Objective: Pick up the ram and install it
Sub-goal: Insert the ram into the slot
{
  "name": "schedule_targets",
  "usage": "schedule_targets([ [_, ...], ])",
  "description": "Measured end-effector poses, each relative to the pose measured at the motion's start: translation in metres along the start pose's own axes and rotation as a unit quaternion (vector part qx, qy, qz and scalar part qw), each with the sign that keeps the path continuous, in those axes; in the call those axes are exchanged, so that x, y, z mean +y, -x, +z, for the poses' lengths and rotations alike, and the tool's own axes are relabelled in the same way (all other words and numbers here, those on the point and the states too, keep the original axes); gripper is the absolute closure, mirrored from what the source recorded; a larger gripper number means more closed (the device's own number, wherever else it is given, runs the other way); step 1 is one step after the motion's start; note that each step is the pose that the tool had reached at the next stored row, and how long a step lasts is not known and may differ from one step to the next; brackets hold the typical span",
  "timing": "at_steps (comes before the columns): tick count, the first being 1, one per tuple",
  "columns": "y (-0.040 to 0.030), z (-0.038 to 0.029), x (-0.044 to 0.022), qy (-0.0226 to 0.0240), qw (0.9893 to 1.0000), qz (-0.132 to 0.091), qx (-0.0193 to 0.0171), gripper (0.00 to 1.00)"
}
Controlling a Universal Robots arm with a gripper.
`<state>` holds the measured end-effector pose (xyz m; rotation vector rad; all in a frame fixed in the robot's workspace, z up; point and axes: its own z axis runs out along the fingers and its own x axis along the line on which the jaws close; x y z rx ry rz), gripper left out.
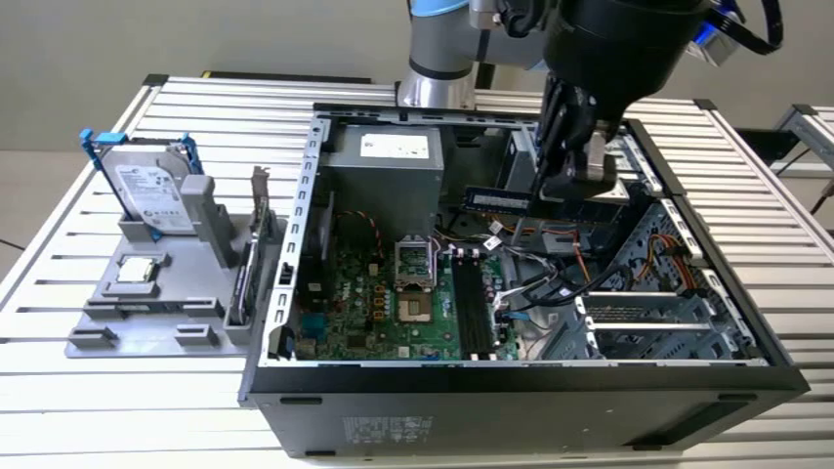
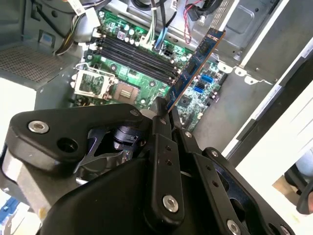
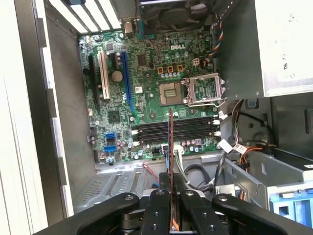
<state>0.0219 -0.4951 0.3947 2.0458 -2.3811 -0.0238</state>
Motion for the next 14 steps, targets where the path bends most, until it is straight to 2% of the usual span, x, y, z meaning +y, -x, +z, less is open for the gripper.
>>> schedule_targets([
  [14, 0.0, 0.0, 0.0, -0.0003, 0.9991, 0.043, -0.0006, 1.0],
])
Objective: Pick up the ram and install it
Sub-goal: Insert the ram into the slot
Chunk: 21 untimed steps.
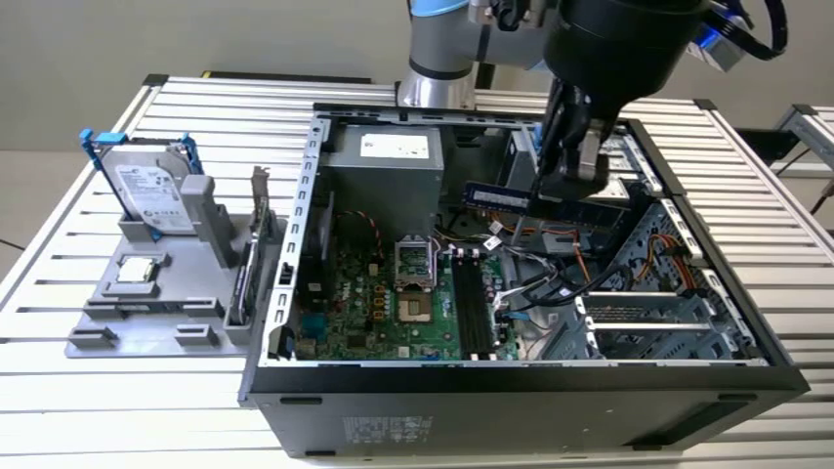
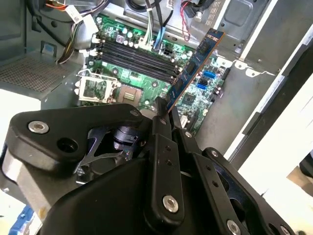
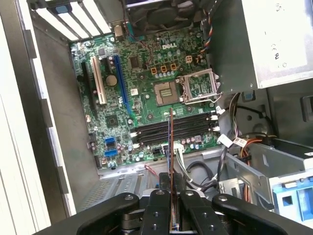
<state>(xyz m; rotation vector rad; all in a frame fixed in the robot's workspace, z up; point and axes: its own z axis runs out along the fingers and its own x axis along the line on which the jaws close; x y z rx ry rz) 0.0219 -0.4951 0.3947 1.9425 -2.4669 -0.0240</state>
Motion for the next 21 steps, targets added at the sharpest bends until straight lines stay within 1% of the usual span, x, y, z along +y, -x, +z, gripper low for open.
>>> schedule_targets([
  [10, 0.0, 0.0, 0.0, -0.0002, 0.9996, 0.028, -0.0003, 1.0],
  [21, 0.0, 0.0, 0.0, -0.0004, 0.9985, 0.054, -0.0007, 1.0],
])
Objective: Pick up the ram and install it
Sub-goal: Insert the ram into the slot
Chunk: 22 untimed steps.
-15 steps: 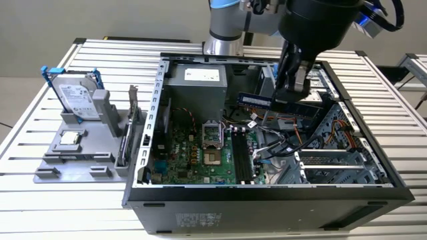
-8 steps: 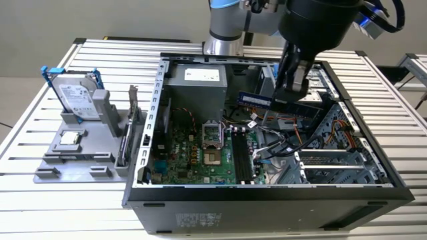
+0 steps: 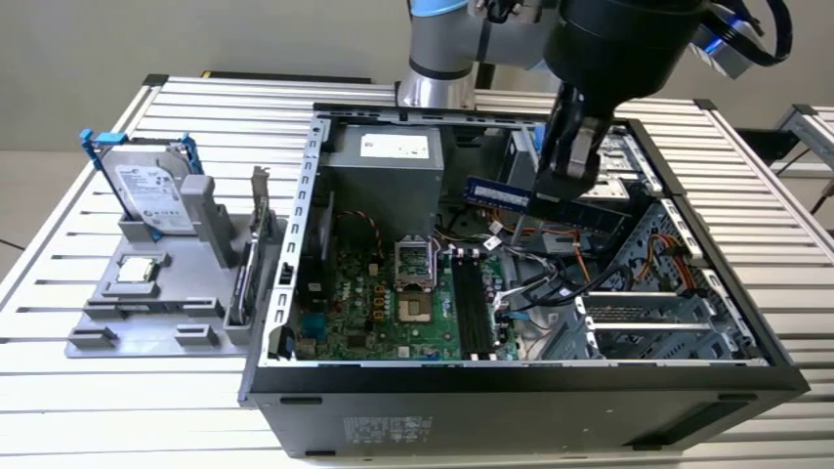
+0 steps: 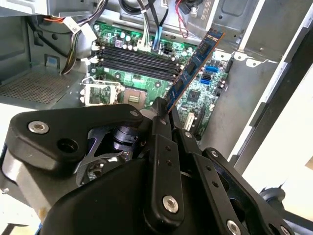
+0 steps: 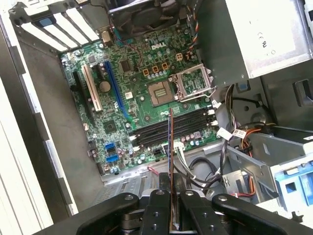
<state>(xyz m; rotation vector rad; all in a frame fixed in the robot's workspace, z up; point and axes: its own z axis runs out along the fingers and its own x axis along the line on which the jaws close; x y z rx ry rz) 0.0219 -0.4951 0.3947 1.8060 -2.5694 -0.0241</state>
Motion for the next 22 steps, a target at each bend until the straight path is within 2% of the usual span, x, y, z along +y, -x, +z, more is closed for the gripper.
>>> schedule_targets([
  [11, 0.0, 0.0, 0.0, -0.0002, 0.9997, 0.025, -0.0003, 1.0],
  [22, 0.0, 0.0, 0.0, -0.0004, 0.9988, 0.049, -0.0006, 1.0],
])
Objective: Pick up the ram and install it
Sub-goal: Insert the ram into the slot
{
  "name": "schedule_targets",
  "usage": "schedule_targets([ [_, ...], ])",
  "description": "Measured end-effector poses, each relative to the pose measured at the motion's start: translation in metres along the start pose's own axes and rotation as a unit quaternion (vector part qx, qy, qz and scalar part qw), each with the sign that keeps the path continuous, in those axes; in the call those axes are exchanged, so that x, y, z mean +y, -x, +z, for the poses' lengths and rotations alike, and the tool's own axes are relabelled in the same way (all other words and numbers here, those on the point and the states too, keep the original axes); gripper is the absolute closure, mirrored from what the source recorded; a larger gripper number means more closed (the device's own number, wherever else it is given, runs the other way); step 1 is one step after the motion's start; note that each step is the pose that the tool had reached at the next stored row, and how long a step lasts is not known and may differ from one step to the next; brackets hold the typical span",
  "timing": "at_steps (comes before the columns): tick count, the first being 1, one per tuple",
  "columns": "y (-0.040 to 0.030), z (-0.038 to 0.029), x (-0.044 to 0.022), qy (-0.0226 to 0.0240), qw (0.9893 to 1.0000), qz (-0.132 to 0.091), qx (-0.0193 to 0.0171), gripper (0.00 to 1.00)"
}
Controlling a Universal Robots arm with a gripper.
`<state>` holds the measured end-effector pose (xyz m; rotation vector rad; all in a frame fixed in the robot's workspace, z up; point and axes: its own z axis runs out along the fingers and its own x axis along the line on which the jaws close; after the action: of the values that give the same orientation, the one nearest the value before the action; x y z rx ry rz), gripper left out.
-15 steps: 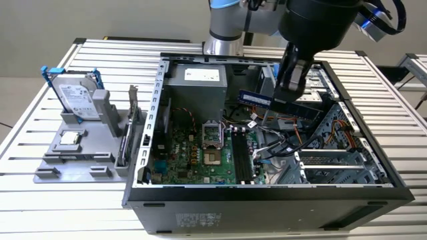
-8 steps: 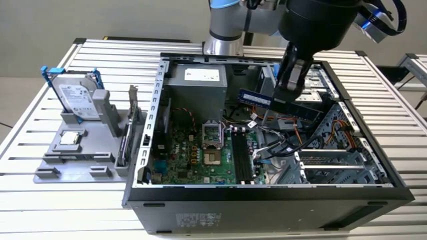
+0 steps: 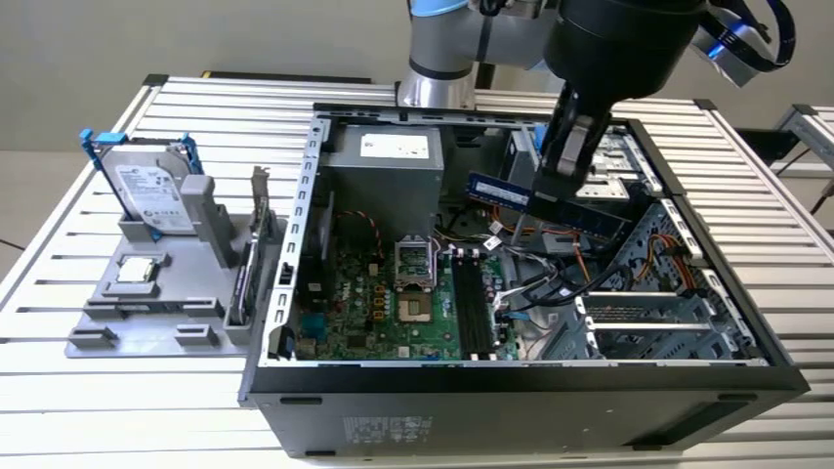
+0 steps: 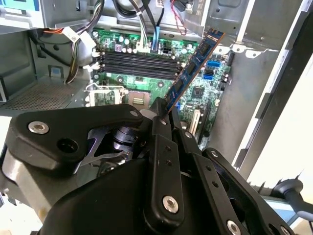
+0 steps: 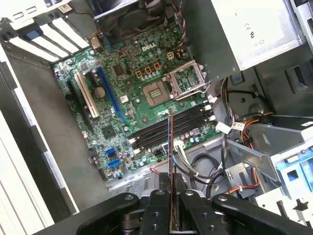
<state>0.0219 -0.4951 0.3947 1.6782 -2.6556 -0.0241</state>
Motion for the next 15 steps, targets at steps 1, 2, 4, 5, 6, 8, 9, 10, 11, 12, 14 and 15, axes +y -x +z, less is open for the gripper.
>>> schedule_targets([
  [1, 0.0, 0.0, 0.0, 0.0, 1.0, 0.002, 0.0, 1.0],
  [2, 0.0, 0.0, 0.0, 0.0, 1.0, 0.005, -0.0001, 1.0],
  [4, 0.0, 0.0, 0.0, -0.0001, 1.0, 0.009, -0.0001, 1.0],
  [5, 0.0, 0.0, 0.0, -0.0001, 0.9999, 0.011, -0.0001, 1.0],
  [6, 0.0, 0.0, 0.0, -0.0001, 0.9999, 0.013, -0.0002, 1.0],
  [8, 0.0, 0.0, 0.0, -0.0001, 0.9998, 0.018, -0.0002, 1.0],
  [9, 0.0, 0.0, 0.0, -0.0002, 0.9998, 0.021, -0.0003, 1.0],
  [10, 0.0, 0.0, 0.0, -0.0002, 0.9997, 0.023, -0.0003, 1.0],
  [11, 0.0, 0.0, 0.0, -0.0002, 0.9997, 0.026, -0.0003, 1.0],
  [12, 0.0, 0.0, 0.0, -0.0002, 0.9996, 0.029, -0.0004, 1.0],
  [14, 0.0, 0.0, 0.0, -0.0003, 0.9994, 0.035, -0.0004, 1.0],
  [15, 0.0, 0.0, 0.0, -0.0003, 0.9993, 0.038, -0.0005, 1.0],
])
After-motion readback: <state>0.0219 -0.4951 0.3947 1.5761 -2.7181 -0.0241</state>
